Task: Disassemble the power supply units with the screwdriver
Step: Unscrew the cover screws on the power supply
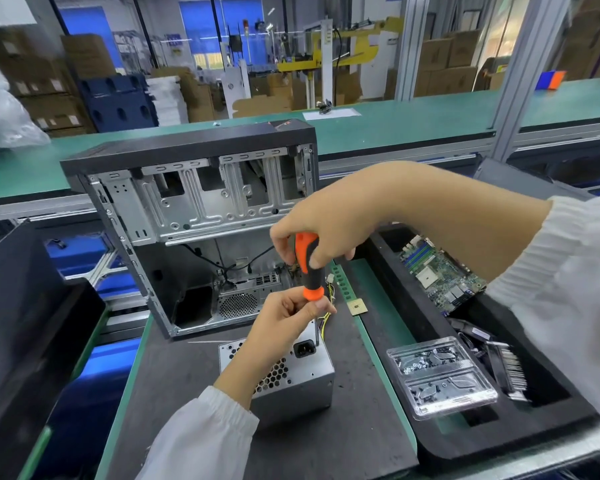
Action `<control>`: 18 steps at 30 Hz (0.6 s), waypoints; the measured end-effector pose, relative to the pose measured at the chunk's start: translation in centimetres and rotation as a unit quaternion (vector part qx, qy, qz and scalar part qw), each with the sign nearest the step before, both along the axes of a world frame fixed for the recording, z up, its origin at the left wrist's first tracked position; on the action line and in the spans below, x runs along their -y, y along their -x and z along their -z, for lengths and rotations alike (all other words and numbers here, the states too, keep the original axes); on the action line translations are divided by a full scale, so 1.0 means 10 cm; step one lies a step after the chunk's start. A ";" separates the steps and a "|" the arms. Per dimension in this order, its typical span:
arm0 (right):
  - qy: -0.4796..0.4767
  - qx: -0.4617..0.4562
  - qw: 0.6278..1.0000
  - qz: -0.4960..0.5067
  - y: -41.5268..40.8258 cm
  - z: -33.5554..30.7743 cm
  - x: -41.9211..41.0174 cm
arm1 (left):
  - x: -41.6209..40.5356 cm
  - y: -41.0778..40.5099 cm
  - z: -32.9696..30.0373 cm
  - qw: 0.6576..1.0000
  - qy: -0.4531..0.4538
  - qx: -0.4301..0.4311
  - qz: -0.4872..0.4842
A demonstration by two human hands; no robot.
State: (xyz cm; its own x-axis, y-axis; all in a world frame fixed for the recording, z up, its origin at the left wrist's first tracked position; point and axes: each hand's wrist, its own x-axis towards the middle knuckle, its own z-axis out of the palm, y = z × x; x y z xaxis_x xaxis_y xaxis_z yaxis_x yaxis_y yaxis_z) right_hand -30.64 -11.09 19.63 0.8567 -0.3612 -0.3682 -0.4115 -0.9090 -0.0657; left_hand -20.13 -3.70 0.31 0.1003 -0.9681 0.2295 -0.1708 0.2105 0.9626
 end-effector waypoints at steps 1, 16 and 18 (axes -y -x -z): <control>-0.012 0.009 1.000 0.002 0.01 -0.01 -0.01 | 0.00 0.00 -0.01 1.000 -0.002 0.007 0.000; 0.014 0.004 1.000 -0.012 0.01 0.02 0.02 | 0.01 0.03 -0.04 1.000 0.003 0.009 0.010; 0.052 0.006 0.997 0.055 -0.02 0.05 0.01 | 0.01 0.04 -0.06 1.000 -0.003 0.017 0.010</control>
State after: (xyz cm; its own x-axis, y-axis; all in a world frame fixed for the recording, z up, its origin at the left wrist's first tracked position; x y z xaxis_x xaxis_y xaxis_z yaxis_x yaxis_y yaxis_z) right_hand -30.48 -11.19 19.17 0.8133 -0.4898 -0.3141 -0.5097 -0.8601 0.0214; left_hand -20.48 -3.75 0.88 0.0737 -0.9713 0.2263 -0.1987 0.2081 0.9577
